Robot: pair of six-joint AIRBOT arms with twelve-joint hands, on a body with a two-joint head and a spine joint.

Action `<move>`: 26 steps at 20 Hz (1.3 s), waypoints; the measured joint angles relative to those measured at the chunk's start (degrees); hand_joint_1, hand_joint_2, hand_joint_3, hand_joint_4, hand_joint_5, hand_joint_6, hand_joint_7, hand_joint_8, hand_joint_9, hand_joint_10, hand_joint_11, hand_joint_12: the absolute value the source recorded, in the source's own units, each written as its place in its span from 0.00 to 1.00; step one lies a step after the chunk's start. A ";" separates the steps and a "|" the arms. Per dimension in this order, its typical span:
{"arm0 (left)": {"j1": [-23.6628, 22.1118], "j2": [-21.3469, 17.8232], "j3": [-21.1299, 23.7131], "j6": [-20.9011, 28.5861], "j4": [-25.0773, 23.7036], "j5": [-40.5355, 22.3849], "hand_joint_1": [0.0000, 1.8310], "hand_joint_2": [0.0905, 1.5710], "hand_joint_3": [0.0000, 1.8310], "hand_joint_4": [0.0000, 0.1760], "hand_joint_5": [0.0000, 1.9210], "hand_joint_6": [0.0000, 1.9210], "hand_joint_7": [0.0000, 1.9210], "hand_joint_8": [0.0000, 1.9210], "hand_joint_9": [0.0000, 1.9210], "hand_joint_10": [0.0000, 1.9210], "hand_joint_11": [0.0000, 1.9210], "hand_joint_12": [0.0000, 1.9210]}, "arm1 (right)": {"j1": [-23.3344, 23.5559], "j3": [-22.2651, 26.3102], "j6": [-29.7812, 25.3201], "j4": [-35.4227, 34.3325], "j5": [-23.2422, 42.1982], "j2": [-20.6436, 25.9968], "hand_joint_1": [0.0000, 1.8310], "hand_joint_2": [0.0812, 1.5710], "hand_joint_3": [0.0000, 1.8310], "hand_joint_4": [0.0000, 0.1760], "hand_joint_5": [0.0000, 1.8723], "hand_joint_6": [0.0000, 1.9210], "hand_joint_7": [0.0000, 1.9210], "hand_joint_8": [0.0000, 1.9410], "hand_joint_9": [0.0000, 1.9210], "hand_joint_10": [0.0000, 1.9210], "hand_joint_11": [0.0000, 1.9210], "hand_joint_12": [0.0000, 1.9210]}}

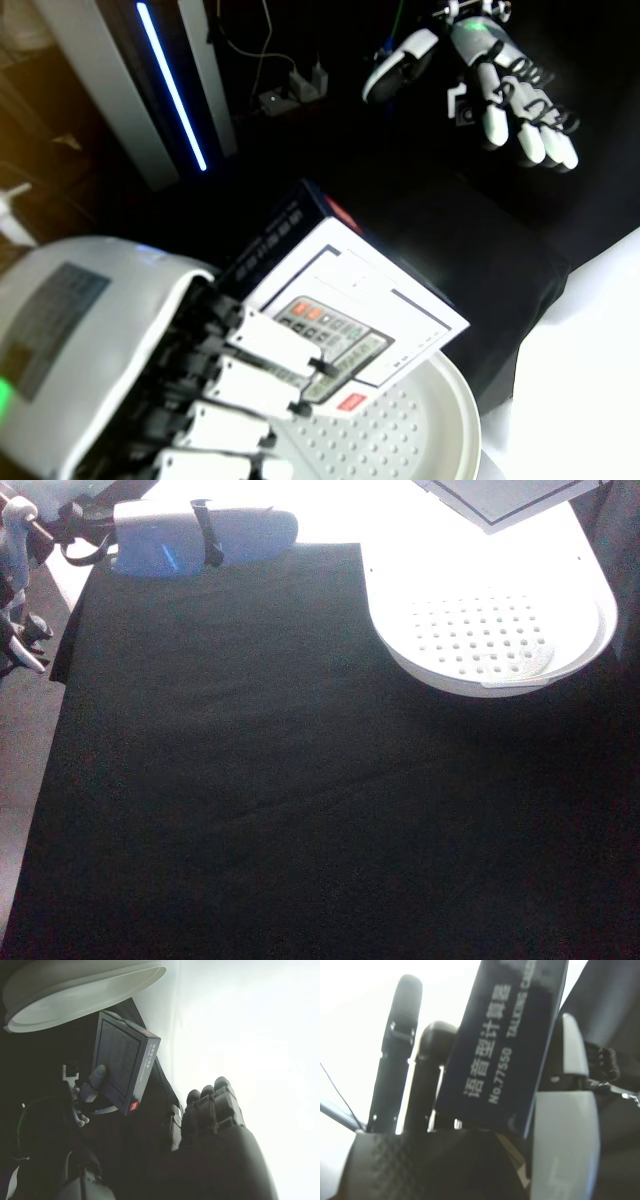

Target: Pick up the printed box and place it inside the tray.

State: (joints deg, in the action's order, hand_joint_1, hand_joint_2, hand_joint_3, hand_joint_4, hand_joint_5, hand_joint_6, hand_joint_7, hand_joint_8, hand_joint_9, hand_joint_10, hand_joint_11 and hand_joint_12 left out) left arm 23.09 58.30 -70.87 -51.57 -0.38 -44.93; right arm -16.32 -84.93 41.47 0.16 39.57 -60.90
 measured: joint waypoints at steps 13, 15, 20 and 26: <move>1.86 0.00 0.02 0.00 1.33 -0.35 0.08 0.57 0.00 1.00 0.01 0.00 0.00 0.00 0.00 0.00 0.00 0.00 | 0.09 0.57 1.20 0.07 -0.85 0.00 0.40 0.42 0.00 1.00 0.00 0.00 0.00 0.00 0.00 0.00 0.00 0.00; 2.01 0.00 0.02 0.00 1.33 -0.35 0.09 0.56 0.00 1.00 0.01 0.00 0.01 0.00 0.00 0.00 0.00 0.00 | 0.09 0.94 1.22 -0.04 -0.90 0.00 0.40 0.43 0.00 1.00 0.00 0.00 0.00 0.00 0.00 0.00 0.00 0.00; 2.89 0.00 0.02 0.00 1.44 -0.85 0.10 0.56 0.00 1.00 0.01 0.00 0.01 0.00 0.00 0.00 0.00 0.00 | 0.09 2.54 1.25 1.29 -0.85 0.02 0.40 0.41 0.00 1.00 0.00 0.00 0.00 0.00 0.00 0.00 0.00 0.00; 4.04 -0.72 0.72 0.00 1.79 -3.32 0.10 0.55 0.00 1.00 0.02 0.00 0.01 0.00 0.00 0.00 0.00 0.00 | 0.09 4.79 1.25 4.00 -0.28 1.57 0.39 0.38 0.00 1.00 0.00 0.00 0.00 0.00 0.00 0.00 0.00 0.00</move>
State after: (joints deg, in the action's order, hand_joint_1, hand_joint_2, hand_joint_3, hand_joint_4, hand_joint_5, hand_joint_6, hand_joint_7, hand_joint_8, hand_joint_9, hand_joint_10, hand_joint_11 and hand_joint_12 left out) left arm 27.14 57.58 -70.15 -51.57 1.41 -48.25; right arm -16.23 -80.14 42.72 4.16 39.29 -59.33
